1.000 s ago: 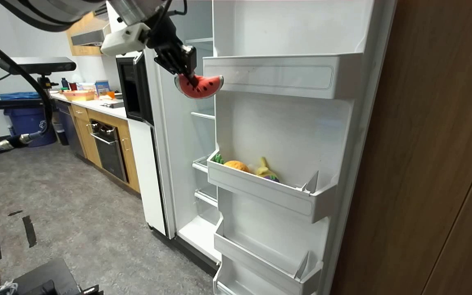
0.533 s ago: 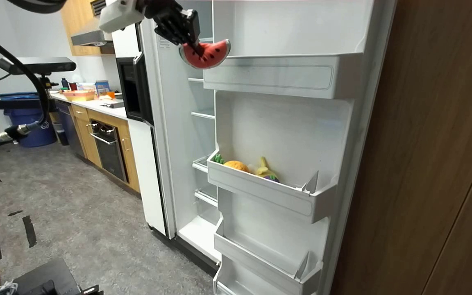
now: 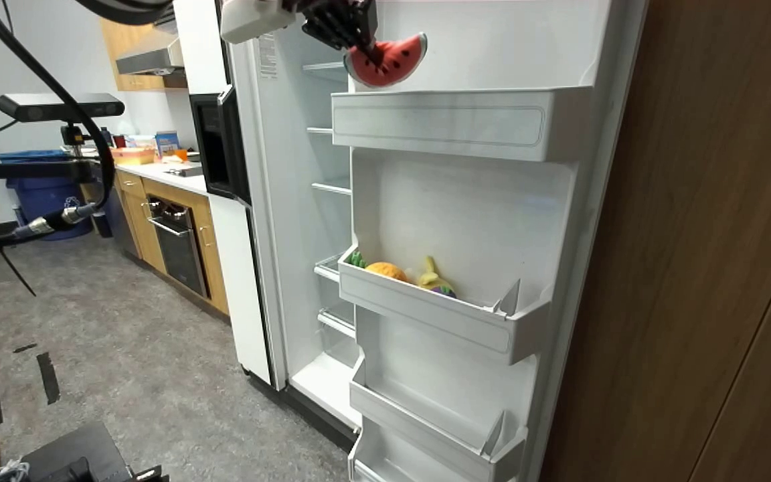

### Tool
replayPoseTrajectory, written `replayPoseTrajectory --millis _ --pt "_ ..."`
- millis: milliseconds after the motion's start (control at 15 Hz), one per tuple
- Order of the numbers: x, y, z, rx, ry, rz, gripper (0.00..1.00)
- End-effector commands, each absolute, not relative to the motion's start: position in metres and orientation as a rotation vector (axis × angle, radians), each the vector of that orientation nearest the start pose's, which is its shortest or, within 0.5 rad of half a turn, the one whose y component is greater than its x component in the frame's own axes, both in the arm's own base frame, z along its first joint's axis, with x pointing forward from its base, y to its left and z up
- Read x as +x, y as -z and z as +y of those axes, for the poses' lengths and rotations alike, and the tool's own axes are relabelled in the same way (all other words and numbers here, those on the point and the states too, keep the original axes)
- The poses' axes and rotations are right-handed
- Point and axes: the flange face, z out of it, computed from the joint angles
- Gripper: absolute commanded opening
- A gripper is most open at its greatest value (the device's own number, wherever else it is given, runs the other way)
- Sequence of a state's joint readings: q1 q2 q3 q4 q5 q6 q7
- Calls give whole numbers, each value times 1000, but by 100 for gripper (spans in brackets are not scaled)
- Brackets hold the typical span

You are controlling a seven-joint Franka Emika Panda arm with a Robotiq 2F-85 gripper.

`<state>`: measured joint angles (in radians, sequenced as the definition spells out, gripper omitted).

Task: Move the watermelon plushy to the upper rack

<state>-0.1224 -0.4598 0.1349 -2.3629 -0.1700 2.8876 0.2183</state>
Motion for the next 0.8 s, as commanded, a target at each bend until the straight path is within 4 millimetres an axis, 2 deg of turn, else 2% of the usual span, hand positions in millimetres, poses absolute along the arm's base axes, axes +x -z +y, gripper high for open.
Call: replayPoseTrajectory --millis 0,333,733 --pt "489 -633 23 -2764 1616 101 2" --pt "517 -642 17 -2724 1657 161 2" --pt "546 -642 15 -2738 1676 201 2"
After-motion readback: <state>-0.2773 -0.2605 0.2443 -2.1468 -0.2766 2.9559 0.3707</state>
